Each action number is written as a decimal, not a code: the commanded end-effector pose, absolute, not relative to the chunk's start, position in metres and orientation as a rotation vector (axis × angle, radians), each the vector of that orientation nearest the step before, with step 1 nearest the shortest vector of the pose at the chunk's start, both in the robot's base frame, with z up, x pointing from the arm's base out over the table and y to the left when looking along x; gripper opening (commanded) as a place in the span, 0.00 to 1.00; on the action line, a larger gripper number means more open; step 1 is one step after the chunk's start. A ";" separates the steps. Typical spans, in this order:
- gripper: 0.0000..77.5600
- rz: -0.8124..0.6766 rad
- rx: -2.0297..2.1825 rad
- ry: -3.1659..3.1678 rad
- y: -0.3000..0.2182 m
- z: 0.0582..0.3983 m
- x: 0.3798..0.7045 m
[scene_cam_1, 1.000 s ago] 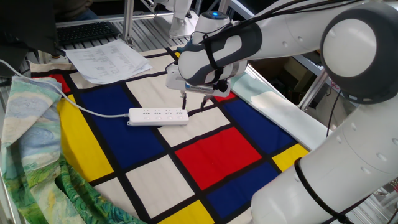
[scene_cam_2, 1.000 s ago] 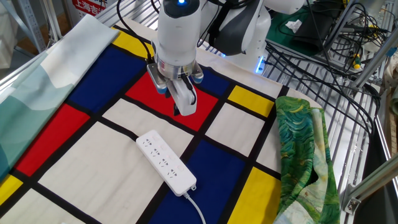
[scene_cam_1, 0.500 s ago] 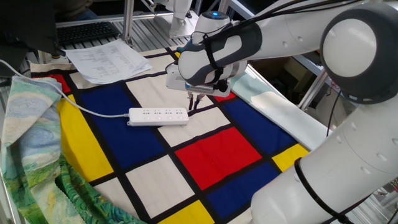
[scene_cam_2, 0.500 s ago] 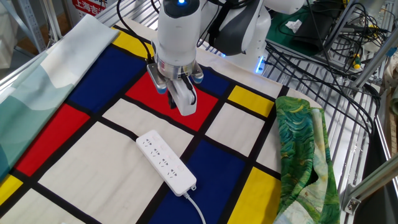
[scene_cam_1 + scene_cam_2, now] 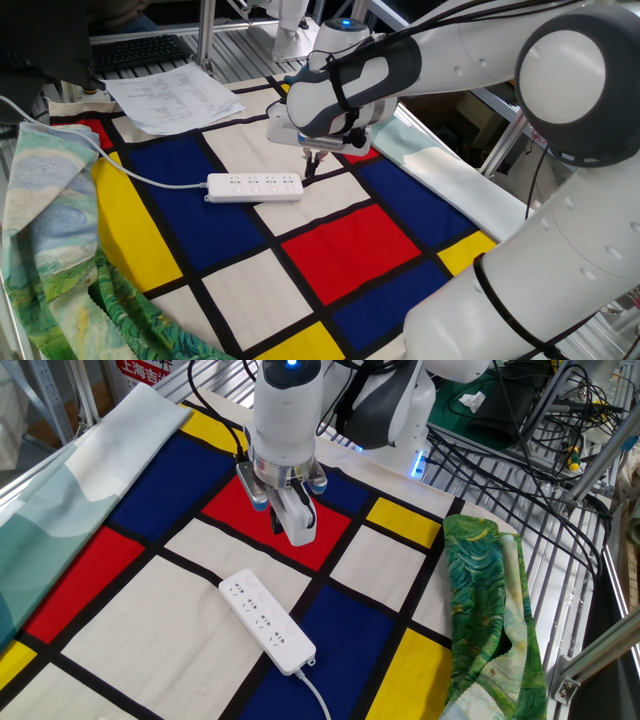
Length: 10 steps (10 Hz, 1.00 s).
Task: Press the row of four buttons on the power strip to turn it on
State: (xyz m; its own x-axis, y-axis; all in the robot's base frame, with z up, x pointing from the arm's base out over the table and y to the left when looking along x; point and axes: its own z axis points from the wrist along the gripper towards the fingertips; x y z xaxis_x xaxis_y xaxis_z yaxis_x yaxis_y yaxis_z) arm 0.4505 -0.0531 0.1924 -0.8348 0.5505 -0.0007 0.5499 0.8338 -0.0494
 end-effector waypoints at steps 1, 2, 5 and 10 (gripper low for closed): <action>0.01 0.169 -0.451 -3.109 -0.055 0.209 0.458; 0.01 0.169 -0.449 -3.109 -0.055 0.209 0.458; 0.01 0.167 -0.437 -3.109 -0.055 0.210 0.457; 0.01 0.083 -0.348 -3.127 -0.065 0.226 0.450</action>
